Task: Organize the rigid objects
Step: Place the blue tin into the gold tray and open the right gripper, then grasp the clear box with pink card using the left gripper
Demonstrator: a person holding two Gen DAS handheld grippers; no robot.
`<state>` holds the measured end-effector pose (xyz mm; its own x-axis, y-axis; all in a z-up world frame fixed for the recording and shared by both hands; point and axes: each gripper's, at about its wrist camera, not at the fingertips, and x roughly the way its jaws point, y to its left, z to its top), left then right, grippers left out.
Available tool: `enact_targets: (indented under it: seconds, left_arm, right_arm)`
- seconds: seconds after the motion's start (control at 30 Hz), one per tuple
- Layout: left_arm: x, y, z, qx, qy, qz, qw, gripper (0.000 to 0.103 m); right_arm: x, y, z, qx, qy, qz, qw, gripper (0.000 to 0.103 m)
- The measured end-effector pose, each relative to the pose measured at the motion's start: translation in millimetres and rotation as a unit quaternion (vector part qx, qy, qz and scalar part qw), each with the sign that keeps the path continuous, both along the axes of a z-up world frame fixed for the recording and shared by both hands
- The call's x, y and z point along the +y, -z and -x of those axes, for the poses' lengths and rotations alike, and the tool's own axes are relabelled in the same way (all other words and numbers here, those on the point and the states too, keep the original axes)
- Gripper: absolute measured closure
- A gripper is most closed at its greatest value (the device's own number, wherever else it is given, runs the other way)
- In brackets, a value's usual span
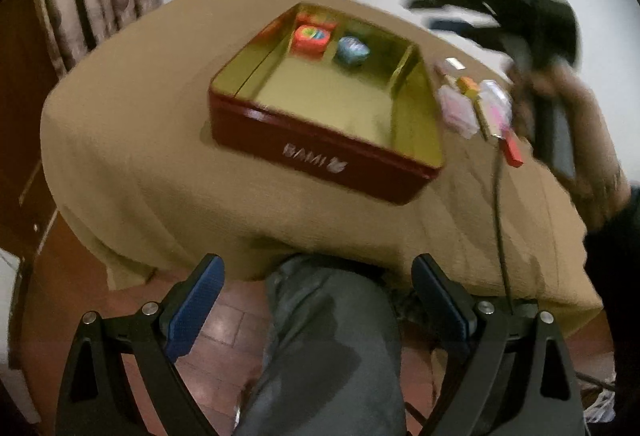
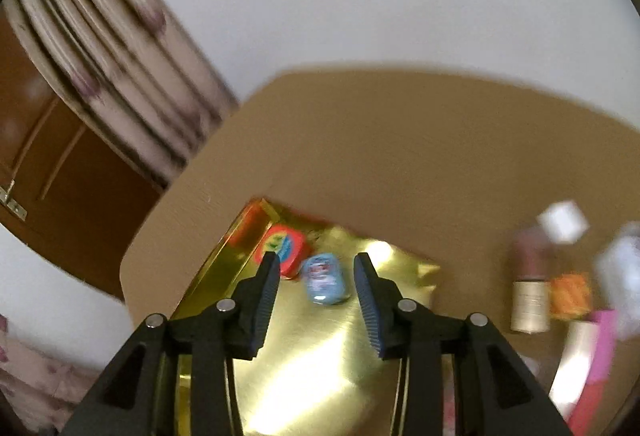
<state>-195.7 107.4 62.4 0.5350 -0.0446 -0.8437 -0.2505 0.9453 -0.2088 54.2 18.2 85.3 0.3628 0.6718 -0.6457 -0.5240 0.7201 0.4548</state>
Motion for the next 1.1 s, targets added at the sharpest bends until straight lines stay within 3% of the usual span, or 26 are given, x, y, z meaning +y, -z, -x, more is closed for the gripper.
enact_targets:
  seconds: [0.1,0.2,0.27,0.4,0.5,0.67,0.77,1.1]
  left_arm:
    - [-15.2,-14.9,2.6,-0.03,0.029,-0.017,0.999,0.011]
    - [-38.3,-25.9,-1.1,-0.046,0.075,-0.025,0.9958,0.01]
    - [-54.5,-33.5,-9.5,-0.05,0.108,-0.017,0.9928,0.01]
    - [-85.8,-43.7,-43.1,-0.044,0.152,-0.003,0.9875,0.01]
    - [-100.8,-45.4,-71.9,-0.033,0.176,0.023,0.9836,0.01]
    - [-122.3,-43.3,-132.9,-0.018,0.193,0.017,0.9809,0.01]
    - [-130.0,-39.3,-161.0,-0.01,0.209,0.022,0.9776,0.01]
    - [-127.8,-2.6,-231.2,0.041,0.207,0.015,0.9774,0.01]
  right_arm:
    - [-70.9,-4.3,31.3,-0.084,0.085,0.059,0.991,0.054]
    - [-143.3,14.9,56.0,-0.143,0.166,0.148,0.964,0.051]
    - [-193.6,37.8,61.2,-0.141,0.203,0.202,0.948,0.051]
    - [-260.6,78.4,73.1,-0.109,0.257,0.241,0.929,0.051]
    - [-292.5,94.2,79.5,-0.091,0.284,0.234,0.925,0.051]
    - [-319.4,95.6,83.9,-0.076,0.316,0.179,0.929,0.047]
    - [-337.5,98.3,84.7,-0.071,0.341,0.166,0.923,0.043]
    - [-319.2,109.5,75.9,-0.05,0.347,0.119,0.929,0.041]
